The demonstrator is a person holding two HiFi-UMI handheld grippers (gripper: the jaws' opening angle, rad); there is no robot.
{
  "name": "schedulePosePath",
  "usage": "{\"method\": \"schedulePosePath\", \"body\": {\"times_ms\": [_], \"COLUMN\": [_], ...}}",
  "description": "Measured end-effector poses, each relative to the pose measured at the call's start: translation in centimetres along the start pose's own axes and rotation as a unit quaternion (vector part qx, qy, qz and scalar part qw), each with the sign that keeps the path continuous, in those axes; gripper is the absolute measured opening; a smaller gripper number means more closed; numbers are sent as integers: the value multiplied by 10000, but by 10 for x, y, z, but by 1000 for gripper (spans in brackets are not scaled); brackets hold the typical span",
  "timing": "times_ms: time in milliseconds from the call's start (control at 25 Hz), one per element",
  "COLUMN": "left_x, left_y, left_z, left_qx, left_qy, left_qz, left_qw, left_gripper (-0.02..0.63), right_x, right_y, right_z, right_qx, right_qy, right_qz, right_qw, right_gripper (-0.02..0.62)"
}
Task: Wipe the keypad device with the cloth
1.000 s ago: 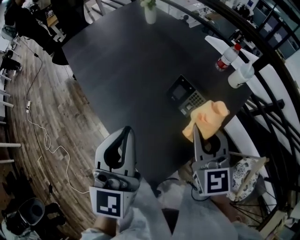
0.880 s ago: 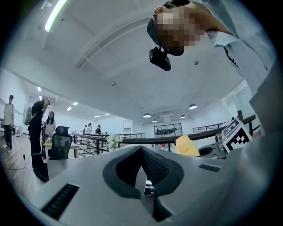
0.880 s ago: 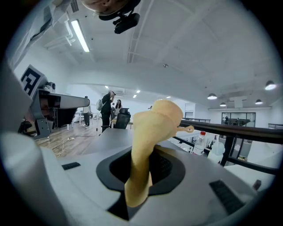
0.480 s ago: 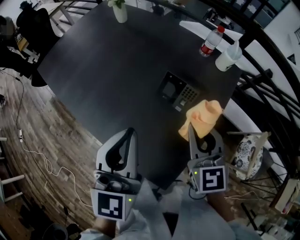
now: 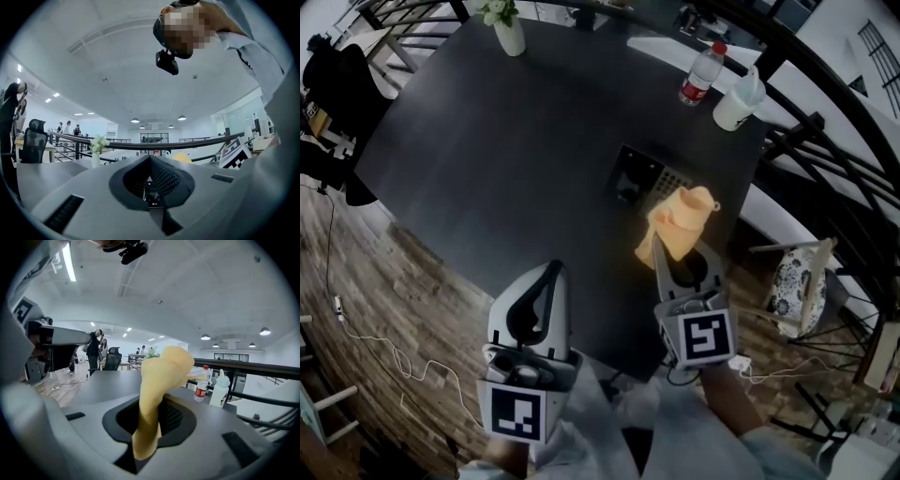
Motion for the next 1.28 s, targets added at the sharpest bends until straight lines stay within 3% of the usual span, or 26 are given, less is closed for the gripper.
{"method": "schedulePosePath", "body": {"times_ms": [480, 840, 1280], "left_x": [24, 37, 36], "left_y": [10, 9, 12], "left_z": [10, 23, 26], "left_qx": [57, 113, 147], "left_qy": [-151, -489, -561], "left_qz": [71, -58, -40], "left_qw": [9998, 9987, 9983], "left_gripper": [12, 12, 12], "right_x": [44, 57, 39], "right_y": [34, 74, 107], "right_z": [-69, -110, -117], "right_qx": [76, 624, 1255], "right_qy": [-517, -776, -488], "right_qz": [-117, -258, -82], "right_qw": [9986, 9947, 9909], "right_gripper": [71, 70, 69]}}
Point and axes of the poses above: the fingertips, and each gripper's own axes: z backward along the fingers, x to its left, y out of its underside, the point moved 1 cm from there along z, backward along the fingers, and after that the axes turned 15 degrees about -x, right-handed, at the moved point
